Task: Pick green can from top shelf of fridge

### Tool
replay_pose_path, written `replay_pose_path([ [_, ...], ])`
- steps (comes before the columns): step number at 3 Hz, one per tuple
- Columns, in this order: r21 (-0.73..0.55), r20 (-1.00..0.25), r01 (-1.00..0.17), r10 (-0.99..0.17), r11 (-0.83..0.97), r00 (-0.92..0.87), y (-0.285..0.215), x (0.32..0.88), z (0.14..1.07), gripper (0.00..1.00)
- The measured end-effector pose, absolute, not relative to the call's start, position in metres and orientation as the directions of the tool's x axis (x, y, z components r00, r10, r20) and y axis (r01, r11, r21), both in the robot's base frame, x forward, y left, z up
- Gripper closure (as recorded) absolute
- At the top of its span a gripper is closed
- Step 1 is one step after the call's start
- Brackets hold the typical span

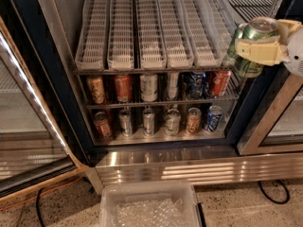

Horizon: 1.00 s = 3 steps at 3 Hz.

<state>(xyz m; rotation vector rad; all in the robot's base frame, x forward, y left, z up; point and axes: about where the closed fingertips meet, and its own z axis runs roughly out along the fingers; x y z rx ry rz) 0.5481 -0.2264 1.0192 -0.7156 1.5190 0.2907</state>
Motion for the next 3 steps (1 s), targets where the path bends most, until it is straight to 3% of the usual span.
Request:
replay_pose_path([
  [2,-0.236,-0.95,-0.797,-0.305,0.556,0.068,-0.184,0.505,1.01,1.0],
  [3,-0.225,-0.948,-0.834,-0.313,0.505,0.066,-0.174,0.492,1.005,1.0],
])
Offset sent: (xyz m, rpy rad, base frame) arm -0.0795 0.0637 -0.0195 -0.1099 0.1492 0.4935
